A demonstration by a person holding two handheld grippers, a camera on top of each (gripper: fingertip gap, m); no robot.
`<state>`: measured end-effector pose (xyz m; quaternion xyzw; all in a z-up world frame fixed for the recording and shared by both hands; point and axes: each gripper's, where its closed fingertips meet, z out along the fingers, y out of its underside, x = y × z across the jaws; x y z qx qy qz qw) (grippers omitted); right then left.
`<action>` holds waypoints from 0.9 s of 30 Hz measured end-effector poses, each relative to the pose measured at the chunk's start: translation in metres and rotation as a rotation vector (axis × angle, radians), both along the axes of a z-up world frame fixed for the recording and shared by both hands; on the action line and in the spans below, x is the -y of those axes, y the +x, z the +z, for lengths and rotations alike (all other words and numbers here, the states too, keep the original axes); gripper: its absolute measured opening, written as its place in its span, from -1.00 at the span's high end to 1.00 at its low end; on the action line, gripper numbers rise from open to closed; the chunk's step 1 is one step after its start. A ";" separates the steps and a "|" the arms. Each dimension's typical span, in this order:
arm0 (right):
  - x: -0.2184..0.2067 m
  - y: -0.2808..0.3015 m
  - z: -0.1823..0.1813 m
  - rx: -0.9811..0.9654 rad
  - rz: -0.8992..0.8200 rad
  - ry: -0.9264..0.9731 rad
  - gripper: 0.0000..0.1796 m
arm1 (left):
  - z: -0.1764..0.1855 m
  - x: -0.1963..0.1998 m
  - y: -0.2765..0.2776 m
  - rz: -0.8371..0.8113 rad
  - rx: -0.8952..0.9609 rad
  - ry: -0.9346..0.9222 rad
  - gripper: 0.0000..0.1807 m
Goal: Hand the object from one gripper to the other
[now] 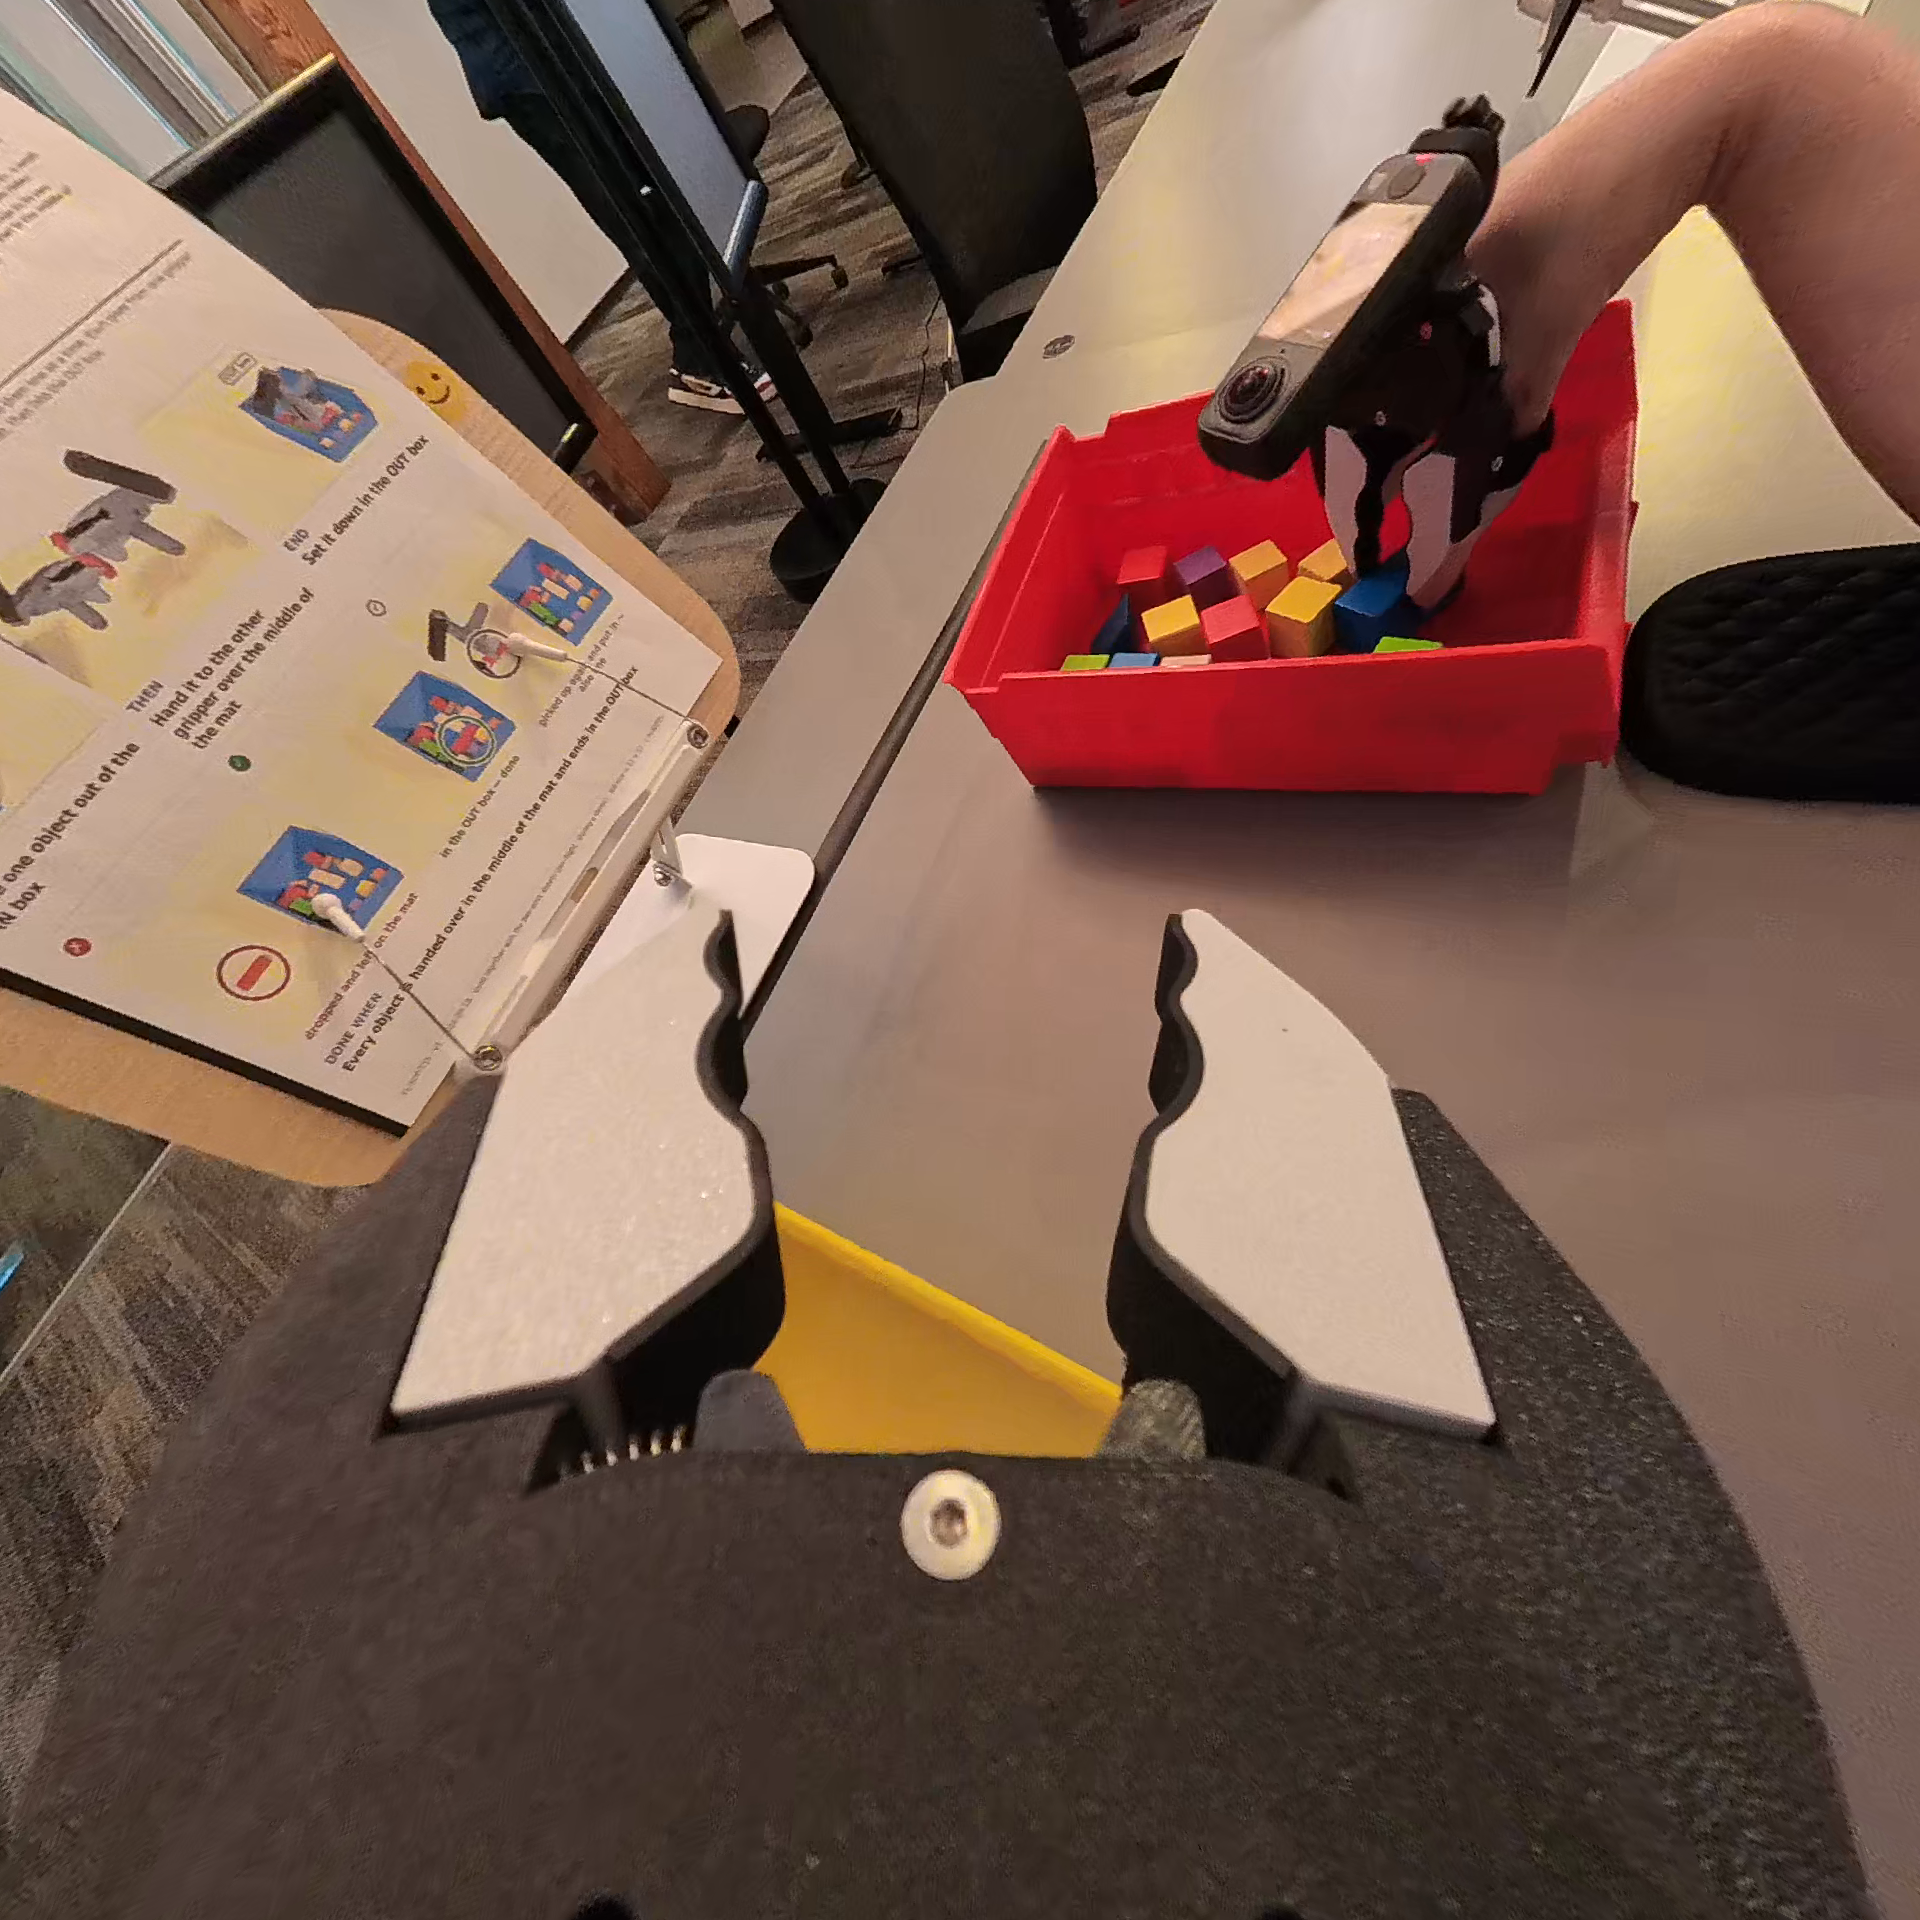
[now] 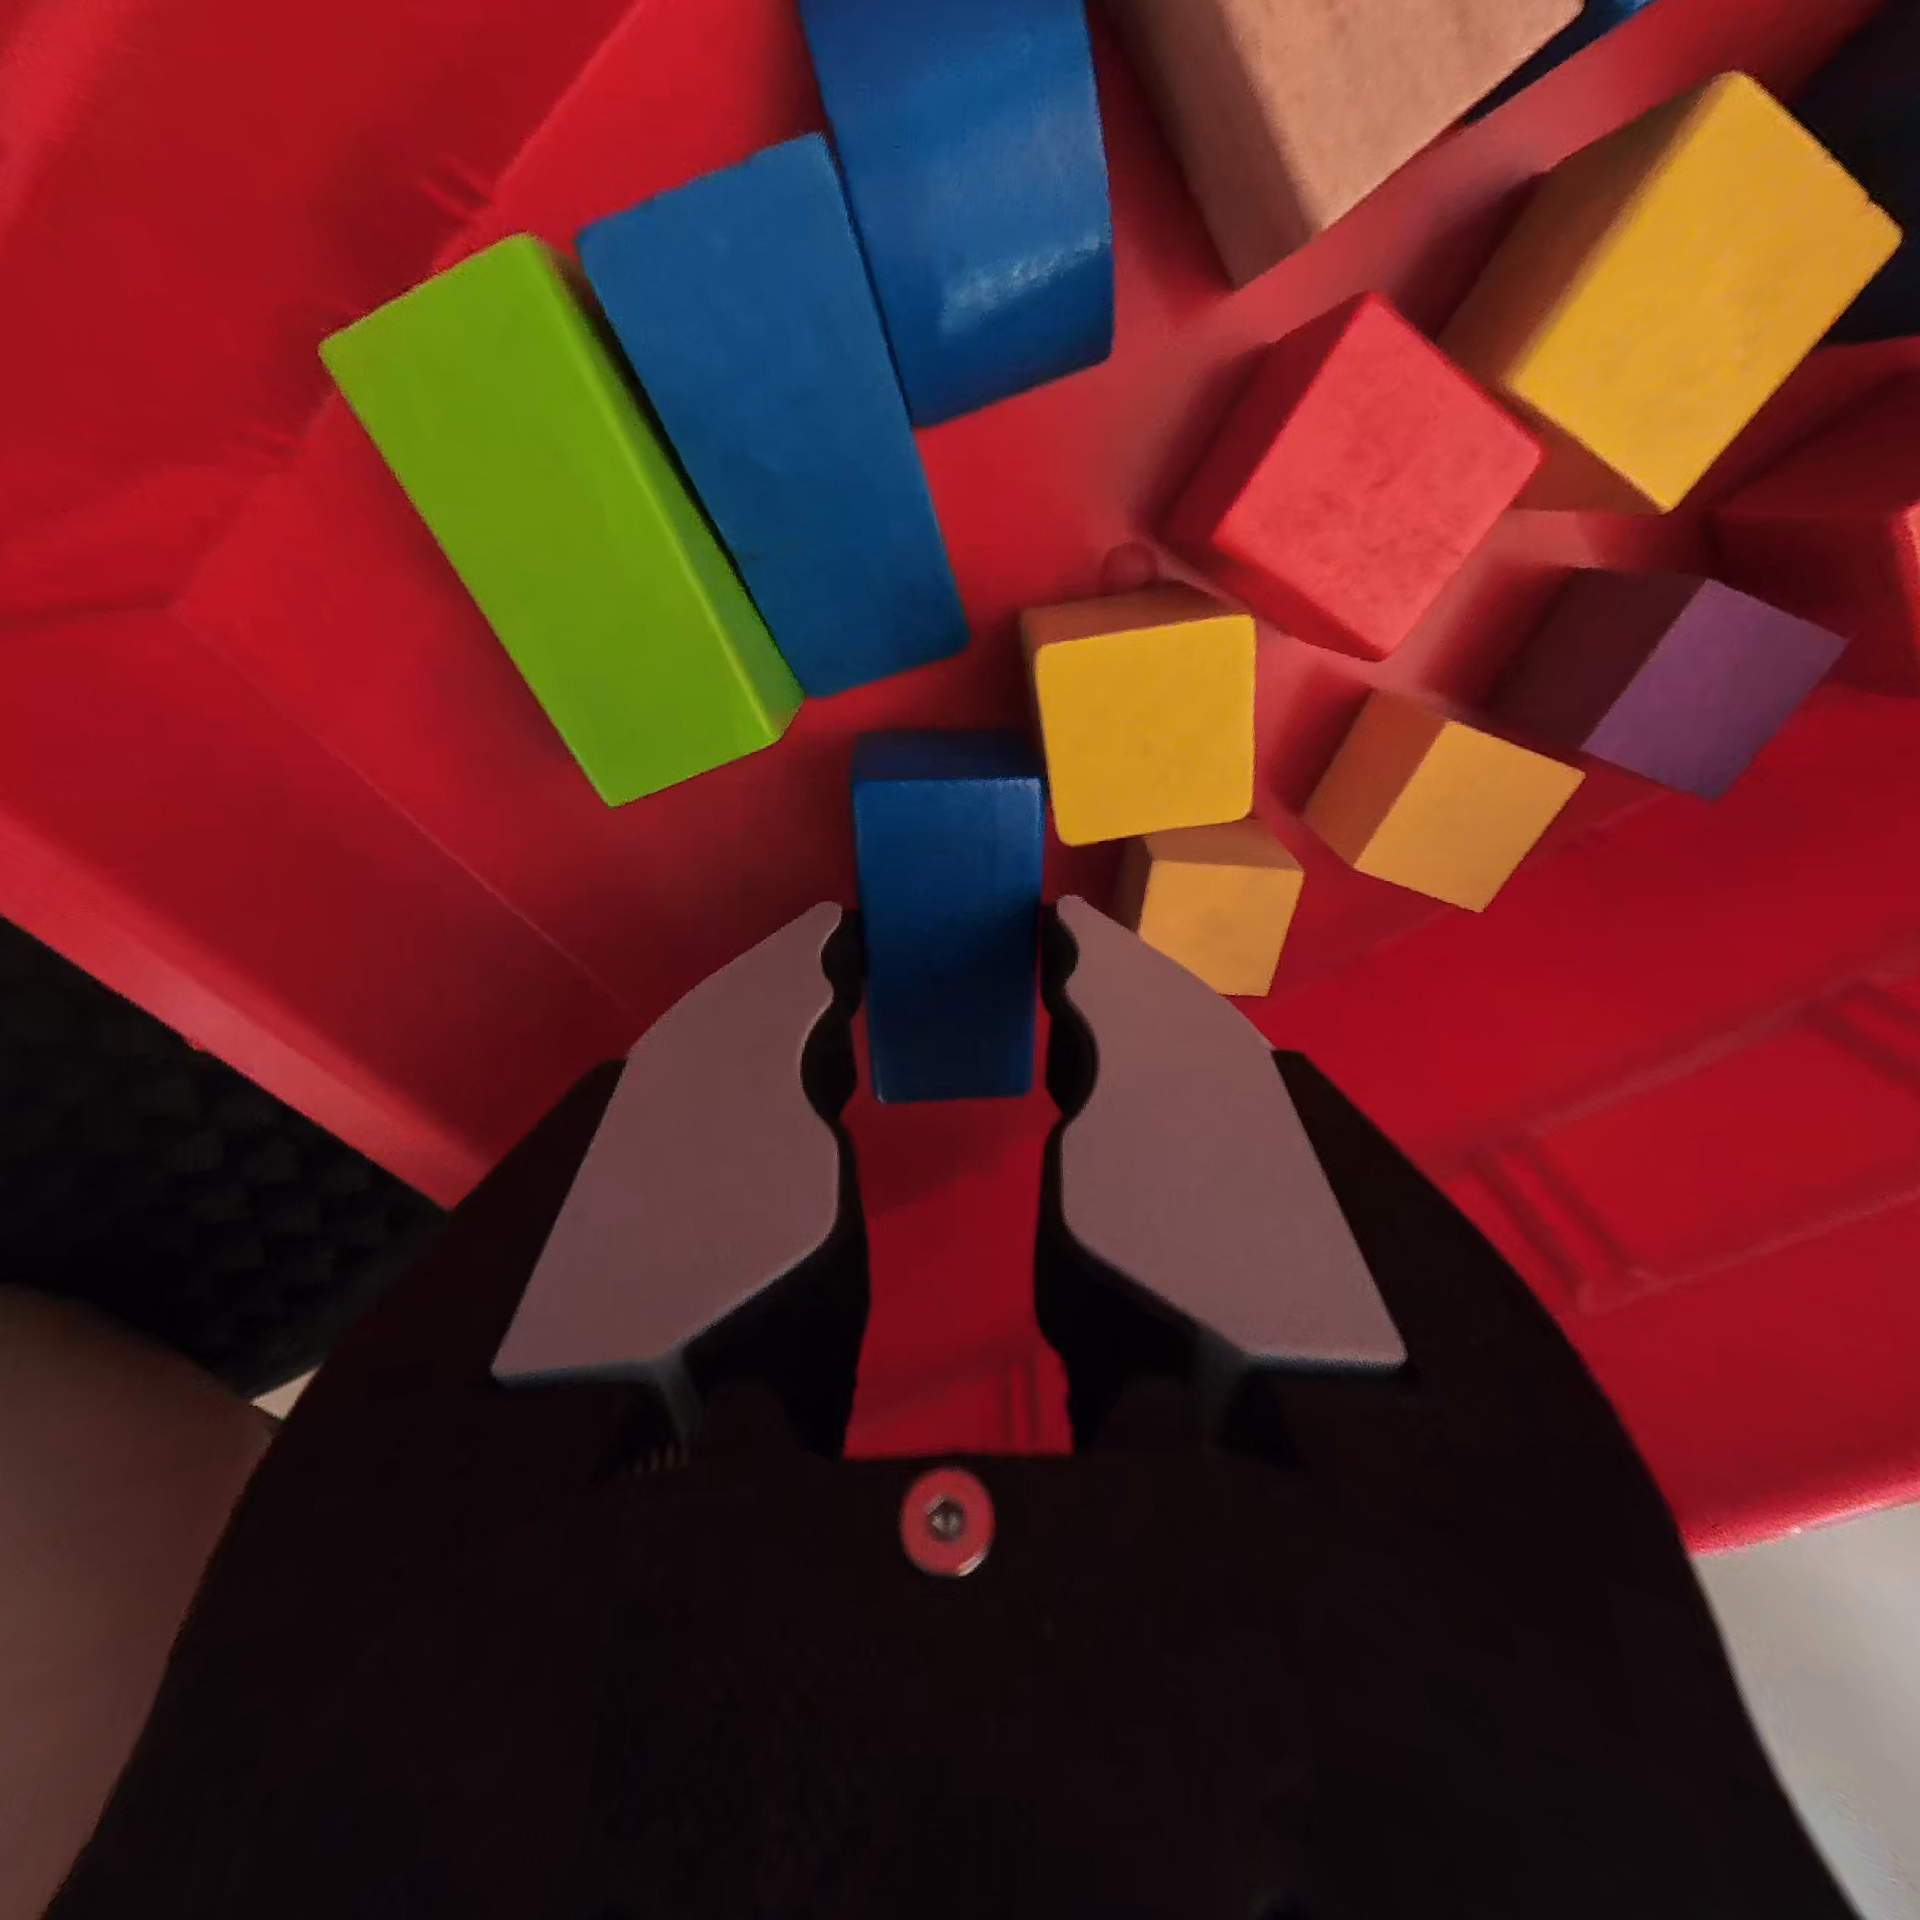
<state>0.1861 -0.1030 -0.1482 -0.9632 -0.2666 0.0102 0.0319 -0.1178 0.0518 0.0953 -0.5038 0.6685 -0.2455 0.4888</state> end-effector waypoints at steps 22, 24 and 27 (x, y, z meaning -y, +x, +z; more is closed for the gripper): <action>-0.019 0.105 0.090 0.118 -0.650 0.478 0.60 | -0.065 -0.193 -0.180 0.953 -0.127 -0.321 0.13; -0.020 0.111 0.073 0.075 -0.693 0.431 0.59 | -0.085 -0.196 -0.191 0.990 -0.192 -0.407 0.14; -0.025 0.108 0.060 -0.012 -0.724 0.397 0.64 | -0.118 -0.192 -0.207 1.044 -0.332 -0.527 0.16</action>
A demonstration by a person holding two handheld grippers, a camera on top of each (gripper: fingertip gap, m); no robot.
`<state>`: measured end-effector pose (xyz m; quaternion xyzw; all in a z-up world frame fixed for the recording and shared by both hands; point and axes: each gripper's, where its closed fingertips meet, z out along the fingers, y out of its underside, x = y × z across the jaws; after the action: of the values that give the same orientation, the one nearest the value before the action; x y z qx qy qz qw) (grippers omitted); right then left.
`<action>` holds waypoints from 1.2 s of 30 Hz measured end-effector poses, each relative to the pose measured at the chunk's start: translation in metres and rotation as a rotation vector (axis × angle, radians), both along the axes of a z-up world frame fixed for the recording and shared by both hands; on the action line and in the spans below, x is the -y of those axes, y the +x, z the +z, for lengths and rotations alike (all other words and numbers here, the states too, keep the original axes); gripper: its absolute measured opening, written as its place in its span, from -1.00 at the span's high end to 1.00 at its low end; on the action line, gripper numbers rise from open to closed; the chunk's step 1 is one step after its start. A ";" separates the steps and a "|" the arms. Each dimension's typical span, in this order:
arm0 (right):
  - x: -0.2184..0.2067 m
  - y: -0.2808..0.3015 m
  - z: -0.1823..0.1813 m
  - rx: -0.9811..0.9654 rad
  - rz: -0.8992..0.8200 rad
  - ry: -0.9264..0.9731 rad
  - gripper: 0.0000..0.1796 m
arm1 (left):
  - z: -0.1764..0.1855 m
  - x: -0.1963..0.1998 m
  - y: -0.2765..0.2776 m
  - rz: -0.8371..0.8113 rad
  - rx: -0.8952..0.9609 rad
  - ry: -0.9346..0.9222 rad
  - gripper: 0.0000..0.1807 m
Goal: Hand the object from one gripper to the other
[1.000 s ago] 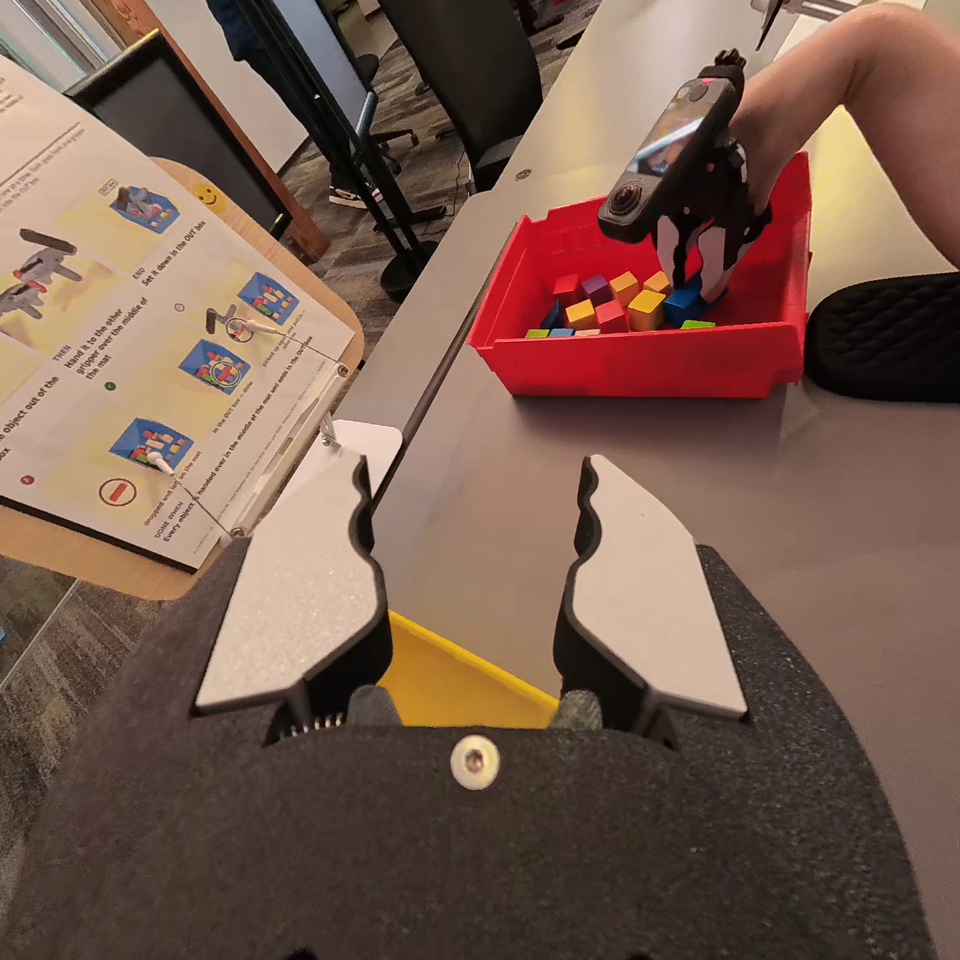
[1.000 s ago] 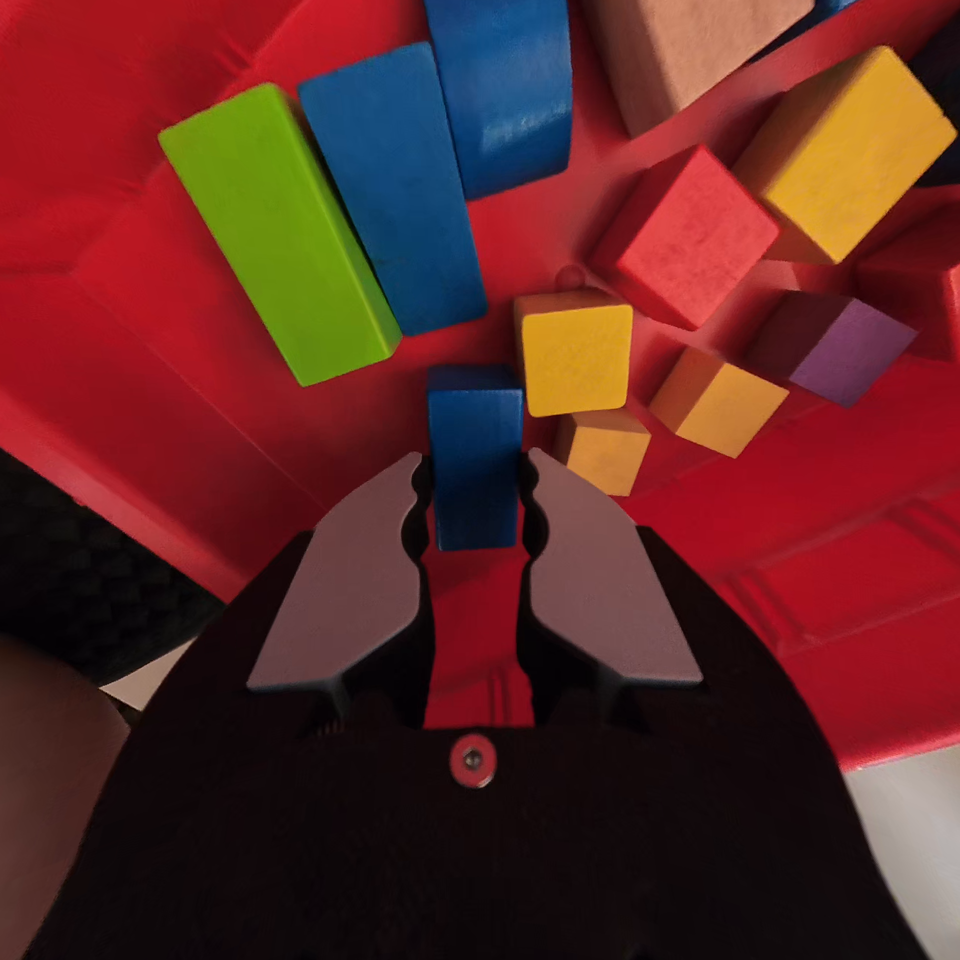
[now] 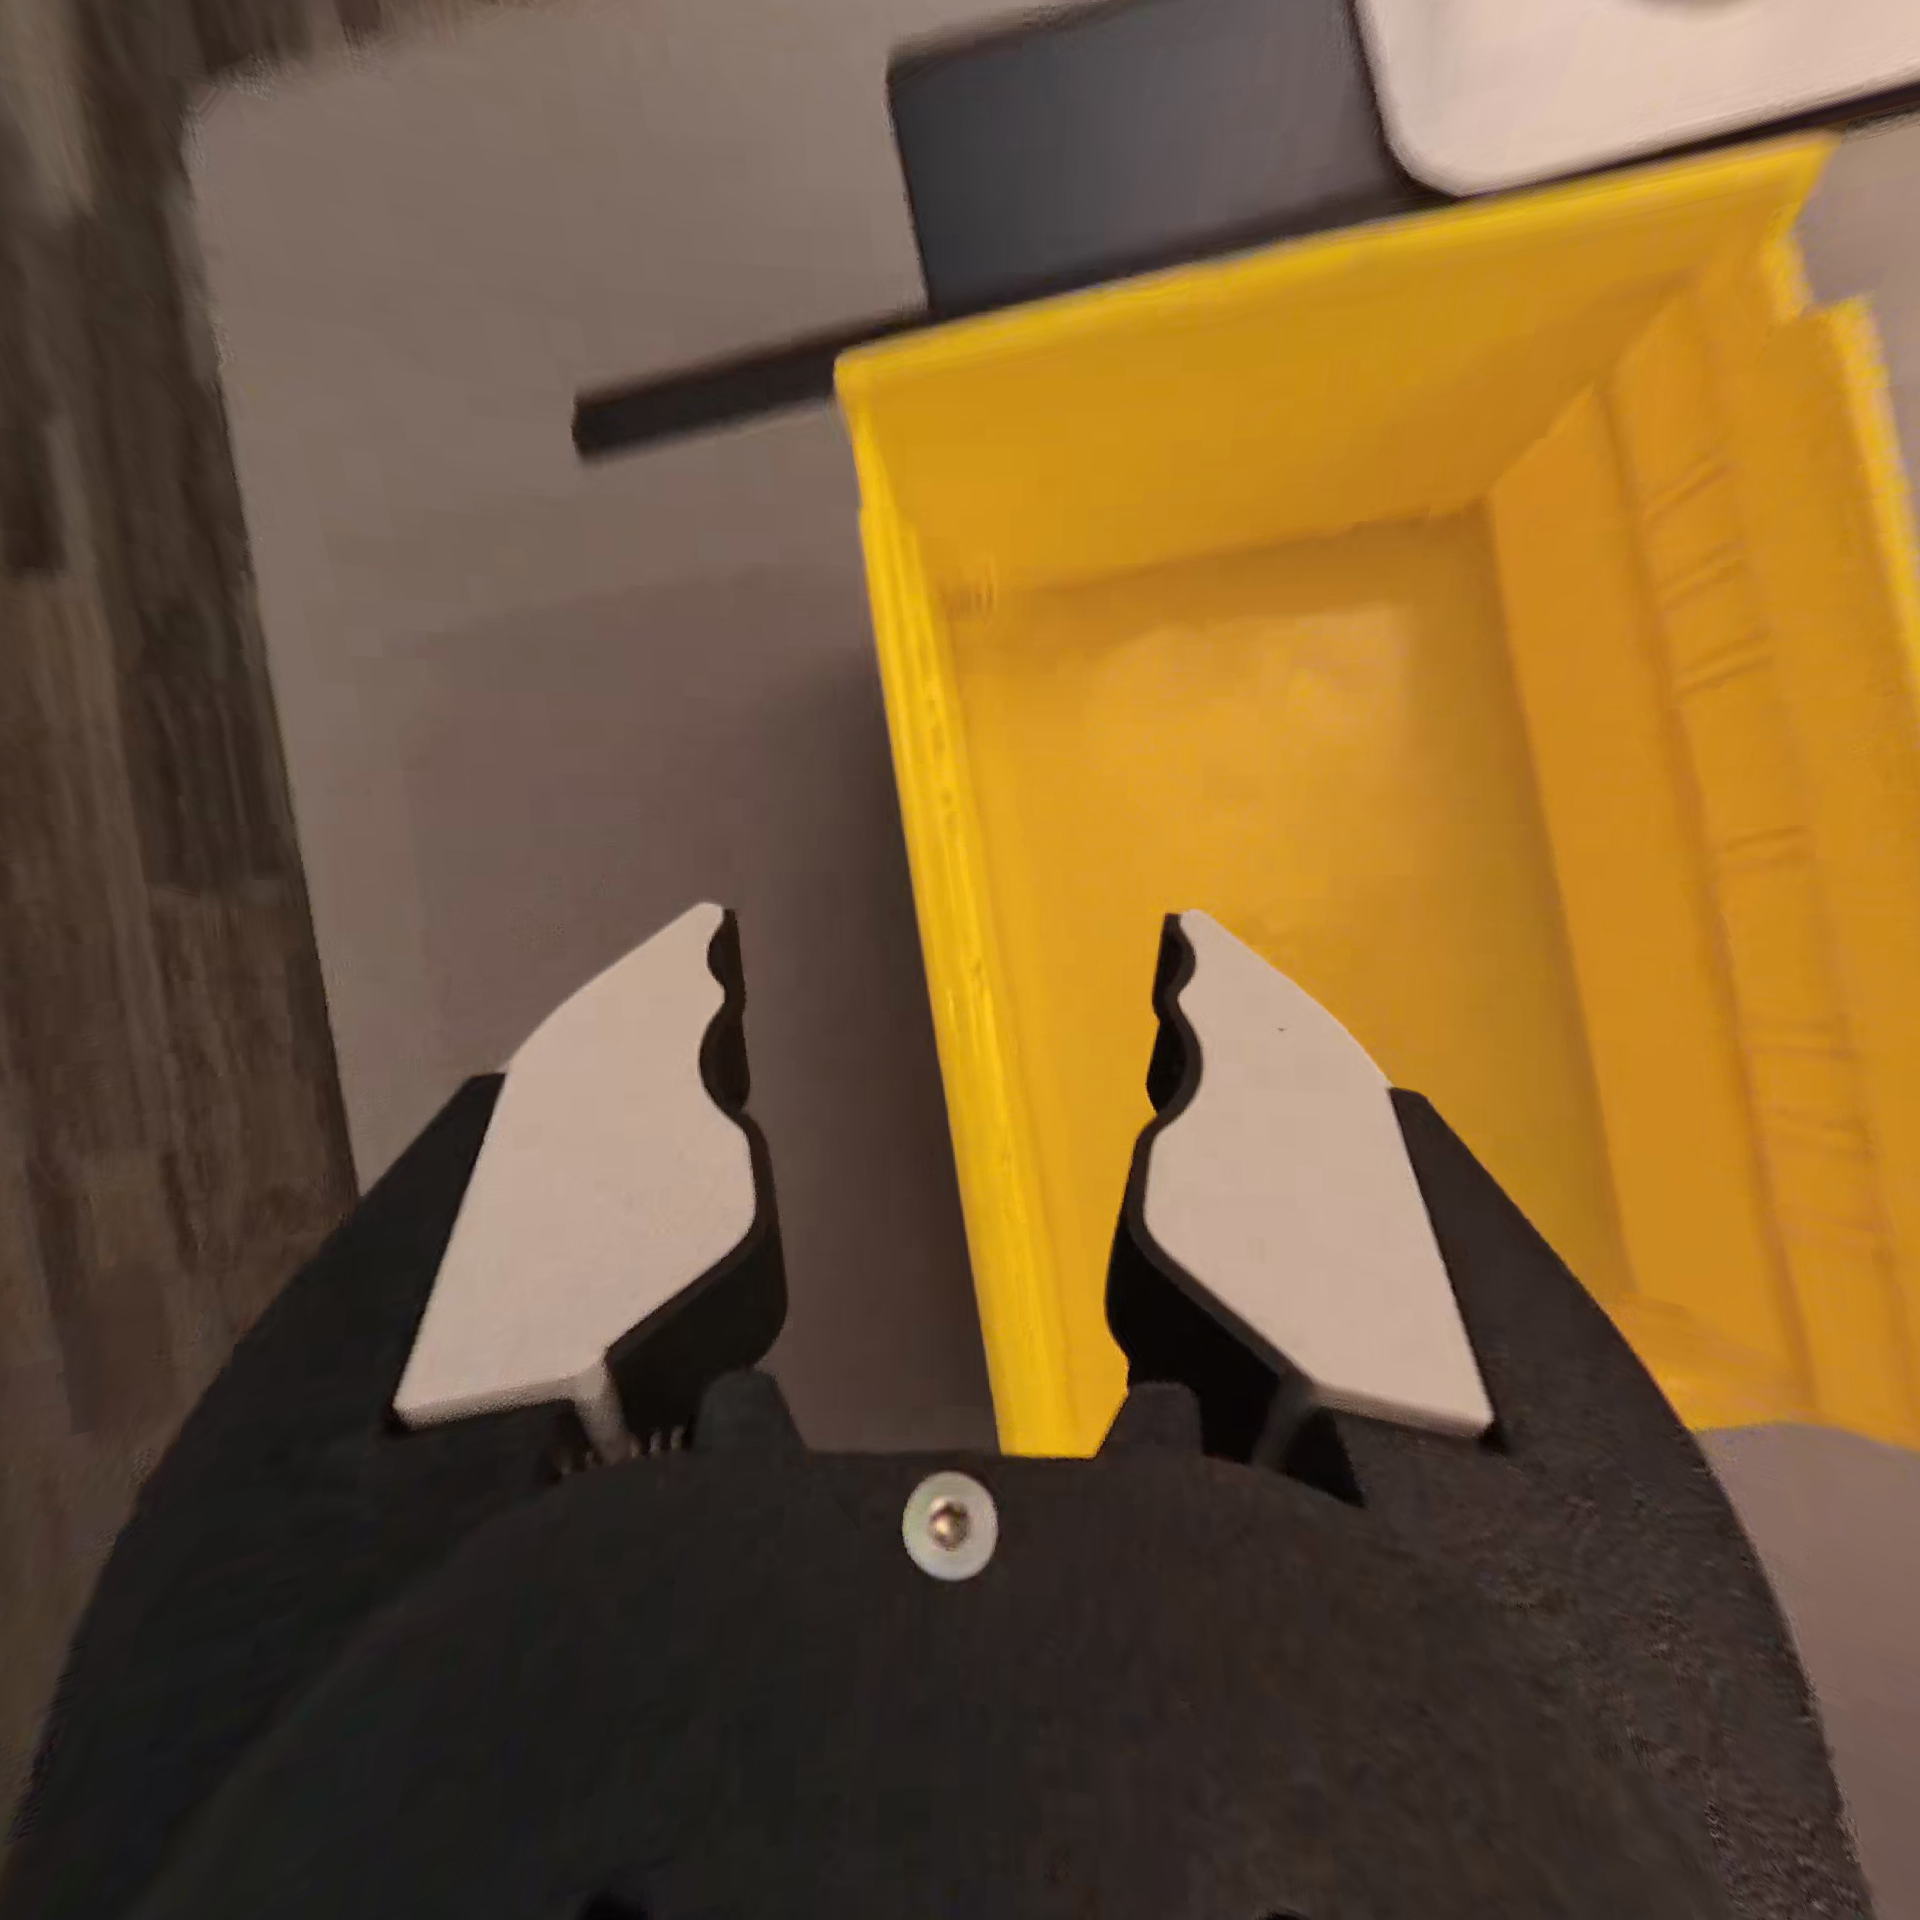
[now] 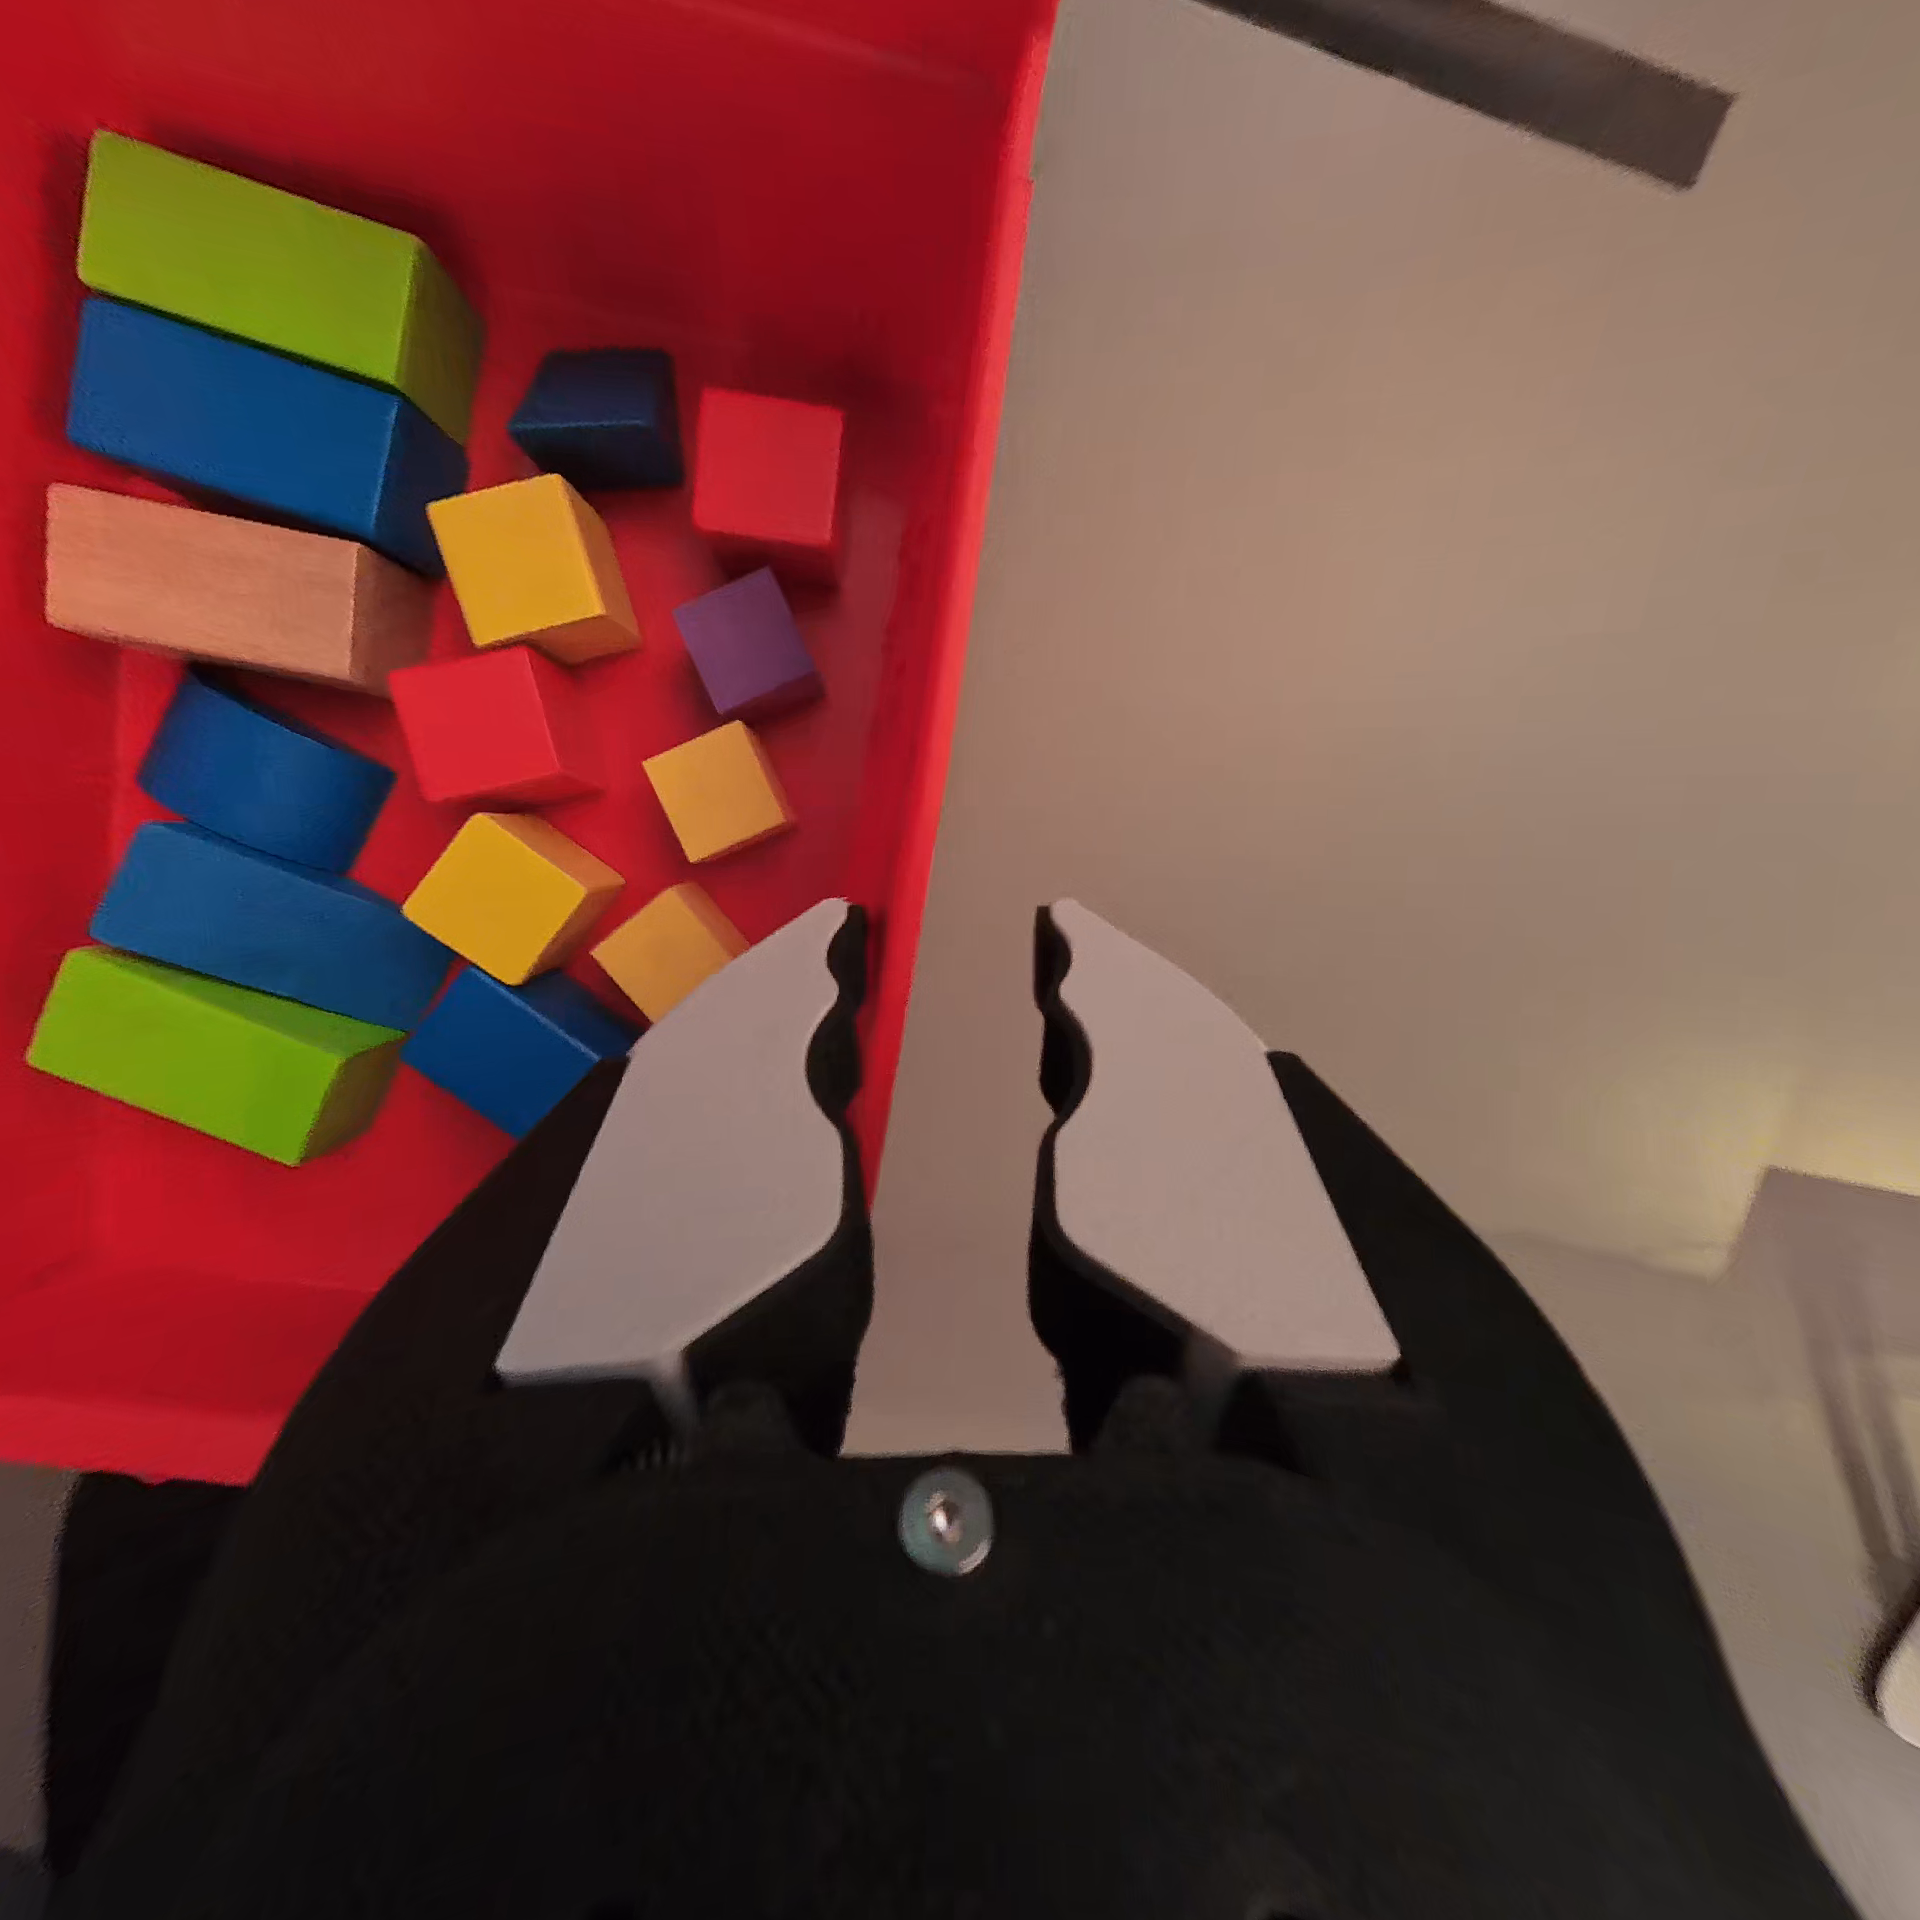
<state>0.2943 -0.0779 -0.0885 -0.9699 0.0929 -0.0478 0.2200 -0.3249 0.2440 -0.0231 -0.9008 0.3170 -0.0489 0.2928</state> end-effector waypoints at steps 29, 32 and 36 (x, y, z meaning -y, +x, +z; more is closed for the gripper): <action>0.006 -0.024 -0.031 -0.253 -0.238 -0.172 0.91 | -0.094 0.042 0.010 0.034 -0.200 -0.522 0.94; 0.007 -0.032 -0.031 -0.263 -0.235 -0.203 0.92 | -0.095 0.053 0.029 -0.005 -0.265 -0.514 0.91; 0.005 -0.045 -0.030 -0.298 -0.235 -0.226 0.92 | -0.095 0.068 0.059 -0.093 -0.333 -0.476 0.83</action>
<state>0.2488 -0.0825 -0.1188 -0.9672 0.2309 0.0608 0.0867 -0.2656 0.1760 -0.1184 -0.9243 0.3813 0.0134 0.0144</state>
